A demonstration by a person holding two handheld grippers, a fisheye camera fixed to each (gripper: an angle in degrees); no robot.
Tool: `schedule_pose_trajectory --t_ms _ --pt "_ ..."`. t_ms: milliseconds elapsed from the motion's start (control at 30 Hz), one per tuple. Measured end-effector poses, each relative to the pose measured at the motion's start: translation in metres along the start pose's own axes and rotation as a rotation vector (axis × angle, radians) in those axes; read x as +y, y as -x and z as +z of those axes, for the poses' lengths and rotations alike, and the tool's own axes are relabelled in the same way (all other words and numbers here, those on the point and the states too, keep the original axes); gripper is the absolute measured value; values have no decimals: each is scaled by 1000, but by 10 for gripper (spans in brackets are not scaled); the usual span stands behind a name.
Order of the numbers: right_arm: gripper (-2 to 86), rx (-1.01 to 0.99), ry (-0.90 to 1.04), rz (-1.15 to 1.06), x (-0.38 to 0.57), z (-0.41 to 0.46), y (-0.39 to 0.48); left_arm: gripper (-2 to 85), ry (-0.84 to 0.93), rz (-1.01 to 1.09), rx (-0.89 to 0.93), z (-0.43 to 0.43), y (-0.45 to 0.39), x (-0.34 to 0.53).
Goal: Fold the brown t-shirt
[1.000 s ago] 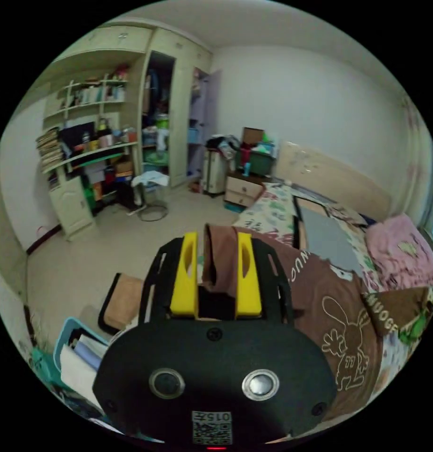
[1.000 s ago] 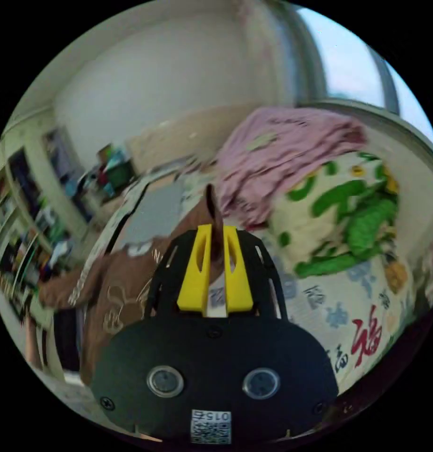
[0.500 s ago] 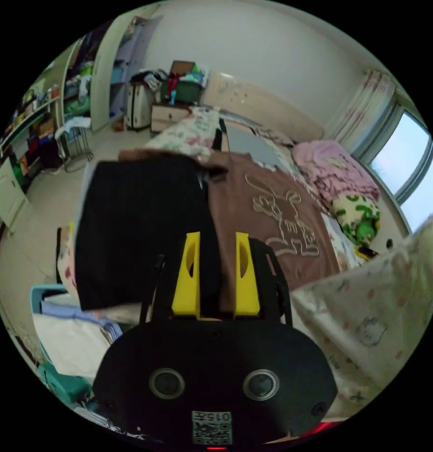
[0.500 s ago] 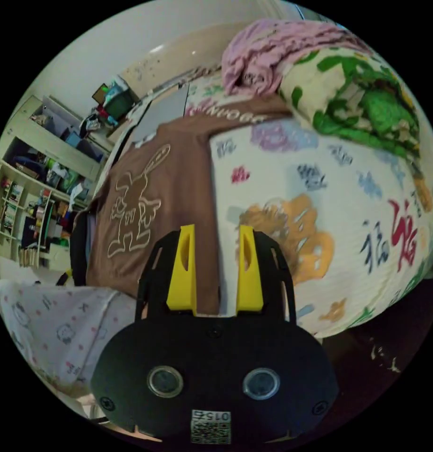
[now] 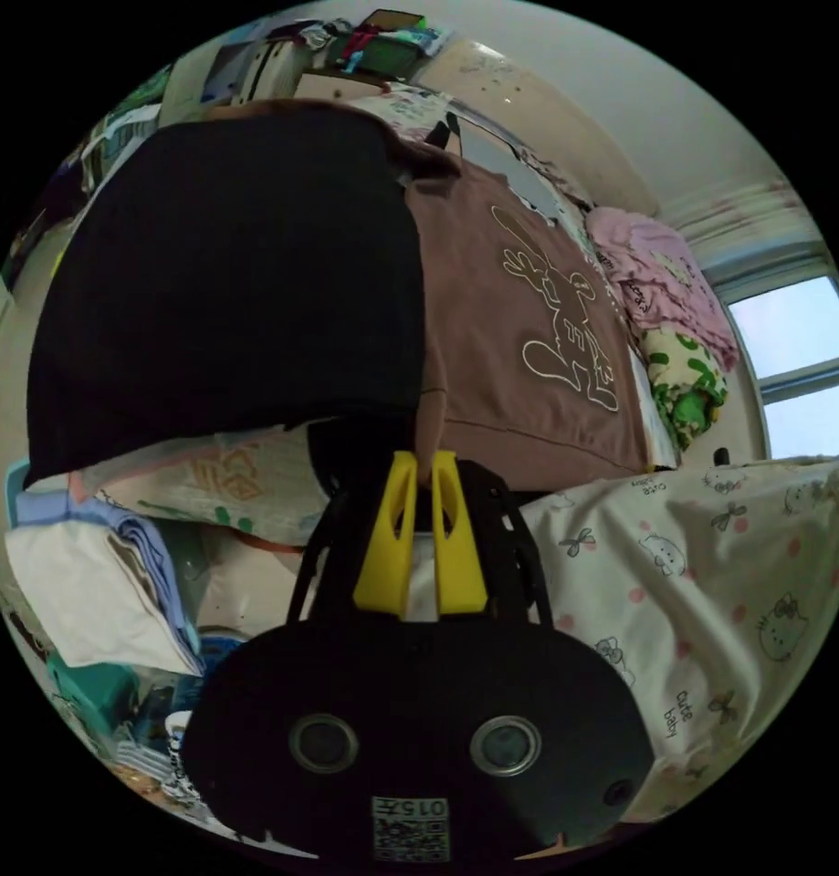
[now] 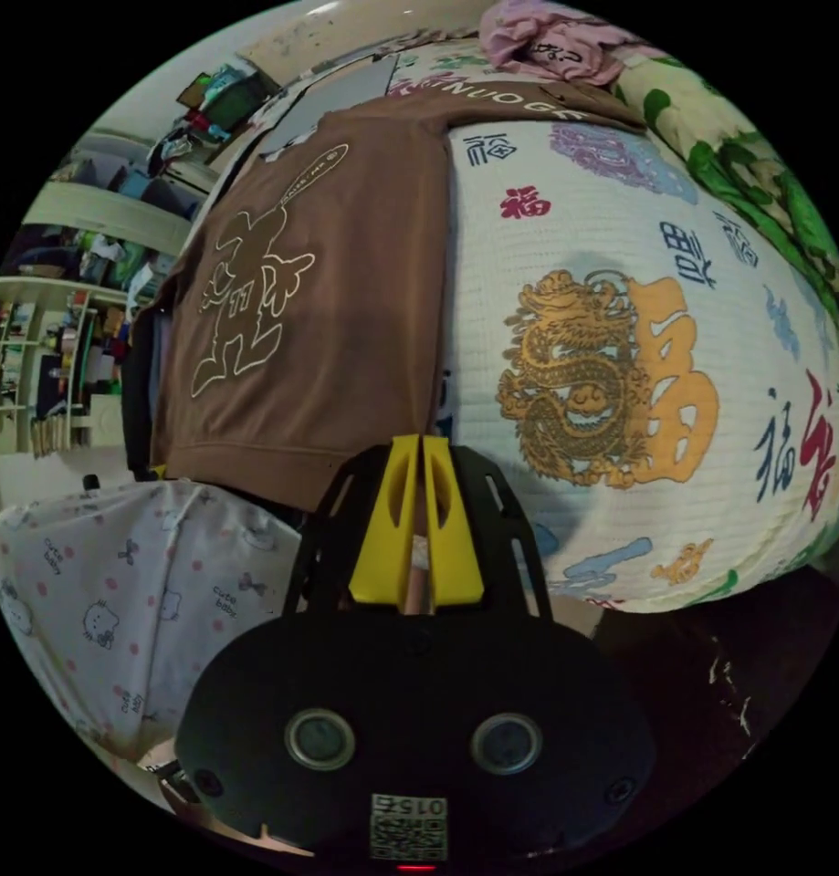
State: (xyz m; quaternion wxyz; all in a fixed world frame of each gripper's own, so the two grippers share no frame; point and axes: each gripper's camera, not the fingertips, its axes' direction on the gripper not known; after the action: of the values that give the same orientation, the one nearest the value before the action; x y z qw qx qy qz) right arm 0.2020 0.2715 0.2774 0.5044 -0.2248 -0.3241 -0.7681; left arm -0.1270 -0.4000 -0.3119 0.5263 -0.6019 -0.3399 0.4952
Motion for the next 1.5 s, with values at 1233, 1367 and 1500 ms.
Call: schedule_pose_trajectory --t_ms 1233,1367,1500 --pt "-5 -198 -2331 -602 598 -688 768 -9 -734 469 -347 -283 -176 -88" --pt "-6 -250 -2451 -619 657 -682 768 -9 -622 258 -381 -290 -155 -114" --pt "-7 -304 -2467 -602 679 -683 748 -9 -568 298 -362 -291 -183 -144"
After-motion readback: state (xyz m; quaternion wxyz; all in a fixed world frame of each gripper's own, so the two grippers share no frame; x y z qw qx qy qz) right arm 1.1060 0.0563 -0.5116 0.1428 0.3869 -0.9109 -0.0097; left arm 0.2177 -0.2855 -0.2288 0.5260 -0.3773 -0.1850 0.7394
